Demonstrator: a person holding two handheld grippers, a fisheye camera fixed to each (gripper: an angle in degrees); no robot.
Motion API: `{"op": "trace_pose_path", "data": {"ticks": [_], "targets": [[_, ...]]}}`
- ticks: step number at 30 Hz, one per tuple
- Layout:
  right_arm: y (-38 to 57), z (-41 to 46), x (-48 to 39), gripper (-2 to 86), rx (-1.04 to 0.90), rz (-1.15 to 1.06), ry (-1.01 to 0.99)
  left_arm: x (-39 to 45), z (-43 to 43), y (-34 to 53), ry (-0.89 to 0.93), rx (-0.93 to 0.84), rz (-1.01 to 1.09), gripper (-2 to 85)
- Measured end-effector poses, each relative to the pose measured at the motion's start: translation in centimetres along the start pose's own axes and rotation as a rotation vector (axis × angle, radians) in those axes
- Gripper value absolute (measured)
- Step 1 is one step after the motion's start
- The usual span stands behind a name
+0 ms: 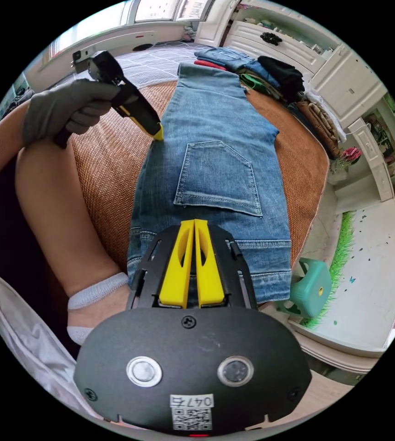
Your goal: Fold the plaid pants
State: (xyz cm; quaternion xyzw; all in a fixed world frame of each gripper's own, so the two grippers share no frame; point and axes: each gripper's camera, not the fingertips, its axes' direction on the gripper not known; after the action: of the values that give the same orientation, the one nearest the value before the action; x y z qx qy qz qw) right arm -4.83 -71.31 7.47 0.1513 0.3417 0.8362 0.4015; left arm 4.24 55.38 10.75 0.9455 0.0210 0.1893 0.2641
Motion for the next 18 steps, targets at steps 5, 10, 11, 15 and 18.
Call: {"op": "trace_pose_path", "data": {"ticks": [5,10,11,15,18], "targets": [[-1.1,-1.8,0.2,-1.2,-0.021,0.016,-0.067,2.8,0.0,-0.6,-0.072,-0.008,0.054,-1.0],[-1.6,-3.5,-0.6,-1.2,-0.022,0.01,-0.059,5.8,0.1,-0.2,-0.173,0.002,0.106,-1.0],[-1.6,-3.9,-0.8,-1.2,-0.022,0.007,-0.055,5.9,0.1,-0.3,-0.176,-0.003,0.102,-1.0],[-1.8,-4.9,-0.9,-1.2,-0.026,0.007,-0.06,4.3,-0.1,0.1,-0.07,0.005,0.036,-1.0],[-1.9,-5.3,-0.6,-1.2,-0.031,0.011,-0.078,1.8,-0.1,0.8,0.069,0.014,-0.036,-1.0]]}}
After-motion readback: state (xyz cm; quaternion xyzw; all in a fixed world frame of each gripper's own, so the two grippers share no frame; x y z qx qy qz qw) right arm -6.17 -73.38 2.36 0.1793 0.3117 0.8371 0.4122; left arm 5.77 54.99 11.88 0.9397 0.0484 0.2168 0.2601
